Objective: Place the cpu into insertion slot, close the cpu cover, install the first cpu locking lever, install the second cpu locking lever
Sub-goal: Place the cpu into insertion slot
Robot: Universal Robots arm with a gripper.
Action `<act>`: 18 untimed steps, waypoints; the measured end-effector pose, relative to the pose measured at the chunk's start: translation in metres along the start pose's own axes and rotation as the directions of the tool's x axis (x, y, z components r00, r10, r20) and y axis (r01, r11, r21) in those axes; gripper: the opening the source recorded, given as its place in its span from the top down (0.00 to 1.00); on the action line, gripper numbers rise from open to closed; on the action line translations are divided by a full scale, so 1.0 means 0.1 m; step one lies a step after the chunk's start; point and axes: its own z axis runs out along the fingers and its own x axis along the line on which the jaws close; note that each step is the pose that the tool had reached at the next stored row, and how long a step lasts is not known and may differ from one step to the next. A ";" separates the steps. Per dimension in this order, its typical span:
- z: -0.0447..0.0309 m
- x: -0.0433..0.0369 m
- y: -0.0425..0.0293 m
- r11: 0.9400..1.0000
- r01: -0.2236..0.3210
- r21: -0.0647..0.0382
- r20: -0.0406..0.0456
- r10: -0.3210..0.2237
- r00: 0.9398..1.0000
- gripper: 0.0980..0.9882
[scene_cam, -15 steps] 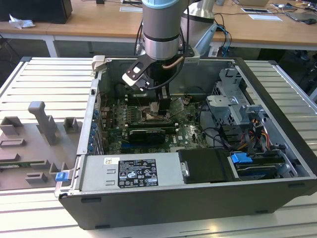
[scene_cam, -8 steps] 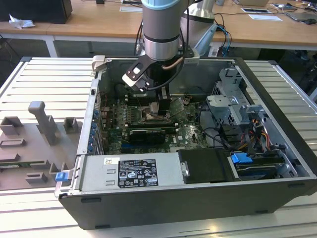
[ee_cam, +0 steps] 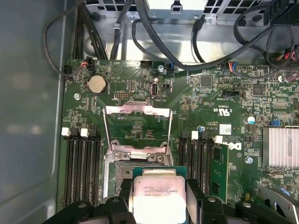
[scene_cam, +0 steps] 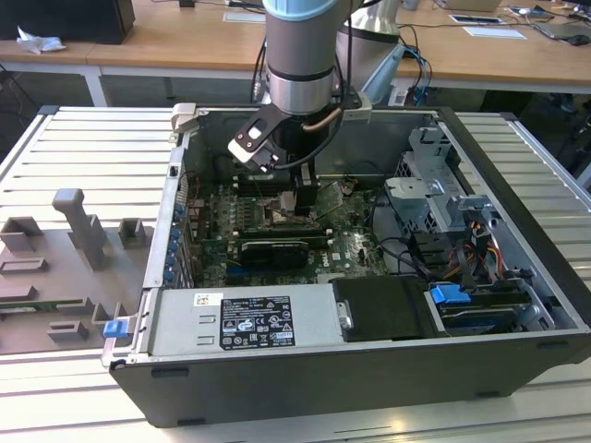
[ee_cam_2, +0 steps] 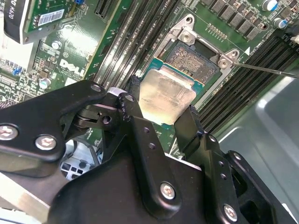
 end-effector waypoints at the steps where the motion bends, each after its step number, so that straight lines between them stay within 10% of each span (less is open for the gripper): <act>1: 0.004 0.001 -0.001 1.000 0.000 0.000 0.000 0.000 1.000 0.51; 18: 0.074 0.082 -0.003 0.999 -0.034 -0.001 0.003 0.034 0.999 0.51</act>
